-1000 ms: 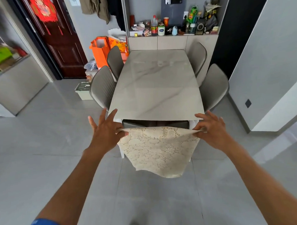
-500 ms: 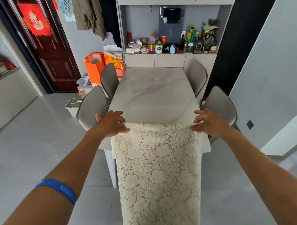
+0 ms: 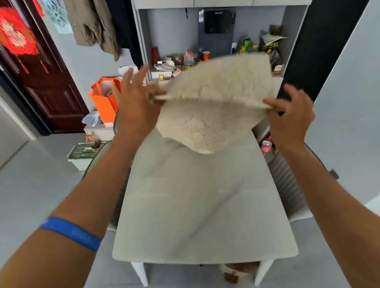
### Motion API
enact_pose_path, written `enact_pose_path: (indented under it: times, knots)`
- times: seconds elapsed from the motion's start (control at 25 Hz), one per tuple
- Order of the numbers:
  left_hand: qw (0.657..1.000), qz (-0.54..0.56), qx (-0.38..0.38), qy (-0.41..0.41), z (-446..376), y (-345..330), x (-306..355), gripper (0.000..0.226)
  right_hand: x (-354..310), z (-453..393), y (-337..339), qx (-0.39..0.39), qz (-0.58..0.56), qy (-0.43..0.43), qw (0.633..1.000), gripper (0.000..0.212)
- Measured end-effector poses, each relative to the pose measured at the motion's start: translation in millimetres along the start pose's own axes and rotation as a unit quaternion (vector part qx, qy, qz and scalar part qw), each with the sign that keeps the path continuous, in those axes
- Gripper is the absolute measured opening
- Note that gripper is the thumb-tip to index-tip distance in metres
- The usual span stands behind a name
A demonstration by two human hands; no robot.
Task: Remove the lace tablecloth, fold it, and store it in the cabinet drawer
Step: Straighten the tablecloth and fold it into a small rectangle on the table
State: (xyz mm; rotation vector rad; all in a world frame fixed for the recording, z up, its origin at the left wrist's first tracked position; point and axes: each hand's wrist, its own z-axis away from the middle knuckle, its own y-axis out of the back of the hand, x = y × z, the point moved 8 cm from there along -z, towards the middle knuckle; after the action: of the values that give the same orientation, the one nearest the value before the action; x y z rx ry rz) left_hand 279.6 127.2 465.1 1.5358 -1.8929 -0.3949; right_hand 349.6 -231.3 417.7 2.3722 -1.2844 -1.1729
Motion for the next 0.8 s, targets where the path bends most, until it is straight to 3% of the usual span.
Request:
enact_pose_path:
  times: [0.12, 0.2, 0.24, 0.32, 0.4, 0.44, 0.68, 0.8]
  knots:
    - [0.992, -0.027, -0.12, 0.013, 73.3, -94.6, -31.1, 0.025, 59.3, 56.4, -71.4, -0.082, -0.005, 0.027, 0.996, 0.02]
    - [0.966, -0.065, -0.243, 0.065, 169.1, -161.7, -62.7, 0.024, 115.2, 128.2, -112.9, -0.175, 0.053, 0.011, 0.983, 0.026]
    - [0.937, -0.077, -0.317, 0.123, 228.8, -187.4, -79.5, 0.032, 148.0, 175.5, -133.1, -0.267, 0.086, -0.024, 0.96, 0.034]
    - [0.85, -0.109, -0.449, 0.255, 340.5, -228.7, -106.8, 0.054, 218.3, 265.5, -162.7, -0.449, 0.131, -0.124, 0.875, 0.049]
    - [0.78, -0.124, -0.513, 0.336, 399.1, -249.8, -115.0, 0.062, 265.5, 312.4, -178.7, -0.535, 0.12, -0.209, 0.809, 0.053]
    - [0.763, -0.118, -0.528, 0.354, 407.7, -258.5, -112.0, 0.06, 274.0, 317.7, -188.4, -0.564, 0.115, -0.223, 0.786, 0.053]
    - [0.761, -0.051, -0.542, 0.353, 371.1, -319.6, -86.4, 0.056, 267.9, 279.3, -258.1, -0.598, 0.041, -0.255, 0.759, 0.054]
    - [0.779, -0.005, -0.536, 0.324, 348.2, -349.6, -67.5, 0.056, 265.0, 265.2, -265.6, -0.586, 0.008, -0.284, 0.759, 0.047]
